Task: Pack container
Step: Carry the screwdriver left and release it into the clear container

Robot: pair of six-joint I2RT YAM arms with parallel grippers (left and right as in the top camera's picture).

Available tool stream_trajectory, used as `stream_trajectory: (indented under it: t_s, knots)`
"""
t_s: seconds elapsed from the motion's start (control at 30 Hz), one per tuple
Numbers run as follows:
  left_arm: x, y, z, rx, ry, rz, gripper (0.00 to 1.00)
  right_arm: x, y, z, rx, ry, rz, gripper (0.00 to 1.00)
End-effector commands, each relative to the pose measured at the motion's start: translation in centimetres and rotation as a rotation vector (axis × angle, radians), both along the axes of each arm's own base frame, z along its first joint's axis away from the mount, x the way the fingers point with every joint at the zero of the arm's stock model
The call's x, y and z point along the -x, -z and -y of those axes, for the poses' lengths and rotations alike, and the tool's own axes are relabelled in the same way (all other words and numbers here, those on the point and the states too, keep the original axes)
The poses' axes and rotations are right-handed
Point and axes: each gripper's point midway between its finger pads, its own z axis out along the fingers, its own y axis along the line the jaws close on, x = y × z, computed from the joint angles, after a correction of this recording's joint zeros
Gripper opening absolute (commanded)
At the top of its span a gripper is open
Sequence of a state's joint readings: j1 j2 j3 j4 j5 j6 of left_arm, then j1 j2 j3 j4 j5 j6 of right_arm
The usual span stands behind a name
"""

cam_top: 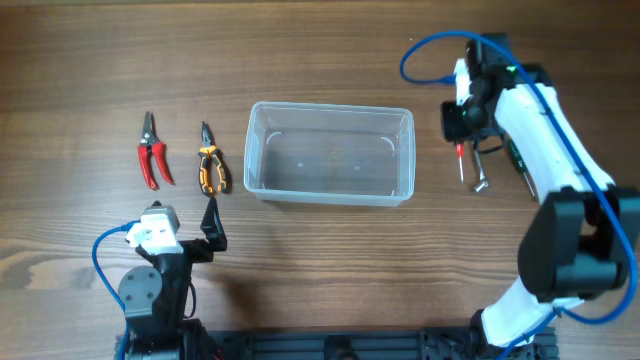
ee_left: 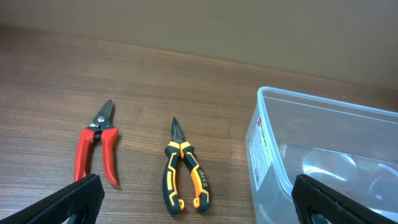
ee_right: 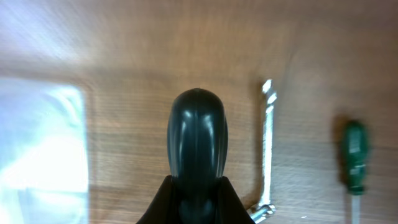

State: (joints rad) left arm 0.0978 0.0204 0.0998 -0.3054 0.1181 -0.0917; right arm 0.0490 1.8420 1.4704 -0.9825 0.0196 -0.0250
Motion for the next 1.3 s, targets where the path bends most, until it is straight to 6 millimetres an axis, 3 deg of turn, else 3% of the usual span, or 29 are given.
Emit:
stream_trajectory:
  t_s: [0.0, 0.1, 0.3, 0.4, 0.47, 0.57, 0.7, 0.83, 0.93, 1.0, 1.03, 1.17, 1.23, 1.27]
  knots:
    - [0.0, 0.0, 0.3, 0.012, 0.013, 0.006, 1.00, -1.1, -8.4, -4.7, -0.169, -0.256, 0.225, 0.04]
    - [0.0, 0.0, 0.3, 0.012, 0.014, 0.006, 1.00, 0.7, -11.4, -9.1, -0.236, -0.505, 0.301, 0.04]
    - [0.0, 0.0, 0.3, 0.012, 0.014, 0.006, 1.00, 4.8, -11.5, -17.7, -0.258, -0.915, 0.298, 0.04]
    - [0.0, 0.0, 0.3, 0.012, 0.014, 0.006, 1.00, 7.0, -12.0, -23.0, -0.213, -1.241, 0.389, 0.04]
    - [0.0, 0.0, 0.3, 0.012, 0.014, 0.006, 1.00, 7.5, -12.3, -25.4, -0.173, -1.345, 0.453, 0.04]
    - [0.0, 0.0, 0.3, 0.012, 0.014, 0.006, 1.00, 6.2, -9.7, -25.8, -0.065, -1.338, 0.409, 0.04]
    - [0.0, 0.0, 0.3, 0.012, 0.014, 0.006, 1.00, 5.6, -1.6, -25.7, -0.075, -1.268, 0.171, 0.04]
    - [0.0, 0.0, 0.3, 0.012, 0.014, 0.006, 1.00, 6.0, 4.1, -25.4, -0.088, -1.216, 0.011, 0.04]
    - [0.0, 0.0, 0.3, 0.012, 0.014, 0.006, 1.00, 5.5, 6.9, -24.6, -0.049, -1.116, -0.054, 0.16]
    - [0.0, 0.0, 0.3, 0.012, 0.014, 0.006, 1.00, 5.6, 7.2, -24.6, -0.048, -1.111, -0.059, 0.38]
    - [0.0, 0.0, 0.3, 0.012, 0.014, 0.006, 1.00, 5.5, 7.1, -24.6, -0.050, -1.103, -0.056, 0.42]
    - [0.0, 0.0, 0.3, 0.012, 0.014, 0.006, 1.00, 5.5, 6.5, -24.9, -0.070, -1.066, -0.051, 0.49]
    - [0.0, 0.0, 0.3, 0.012, 0.014, 0.006, 1.00, 5.2, 5.1, -25.1, -0.080, -1.039, -0.019, 0.49]
    - [0.0, 0.0, 0.3, 0.012, 0.014, 0.006, 1.00, 4.8, 2.8, -25.6, -0.101, -1.031, 0.033, 0.48]
